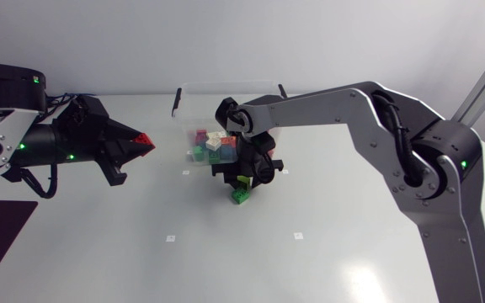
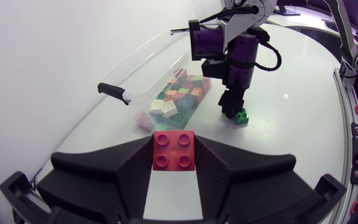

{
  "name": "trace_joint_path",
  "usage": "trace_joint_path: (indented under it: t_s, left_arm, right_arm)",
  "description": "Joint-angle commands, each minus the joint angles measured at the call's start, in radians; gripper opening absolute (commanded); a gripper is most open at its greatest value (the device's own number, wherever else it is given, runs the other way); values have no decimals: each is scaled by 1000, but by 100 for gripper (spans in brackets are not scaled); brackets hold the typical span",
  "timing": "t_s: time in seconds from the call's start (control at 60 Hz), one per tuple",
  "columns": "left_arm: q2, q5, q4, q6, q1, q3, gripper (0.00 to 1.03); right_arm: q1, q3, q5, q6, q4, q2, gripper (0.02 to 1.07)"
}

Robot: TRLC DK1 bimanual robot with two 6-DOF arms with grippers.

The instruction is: Place the duplo bricks in the container

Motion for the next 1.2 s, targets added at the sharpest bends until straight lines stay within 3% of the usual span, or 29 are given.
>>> trace_joint_path:
  t_s: [0.0,0.35,0.517,0.917,0.967,1.067,1.183]
  left_arm:
    - [-11,9,-2,-9,0,-27,14]
    - [-25,9,-5,-11,0,-27,14]
    - [-36,9,-7,-15,-5,-30,14]
    - [-57,9,-16,-14,-6,-40,14]
    - [-59,9,-16,-14,-6,-42,14]
    - [-61,9,-16,-15,-8,-39,14]
    - [-67,9,-22,-14,-6,-37,14]
  right_arm:
    - [3,-24,0,10,14,-34,61]
    - [6,-11,-1,-10,23,-26,61]
    - [5,-5,3,-16,30,-20,46]
    - [11,-116,2,-44,63,-92,44]
    - [12,-120,-1,-51,63,-92,49]
    - [8,-114,-7,-83,54,-91,89]
    - [8,-126,-32,-146,43,-106,92]
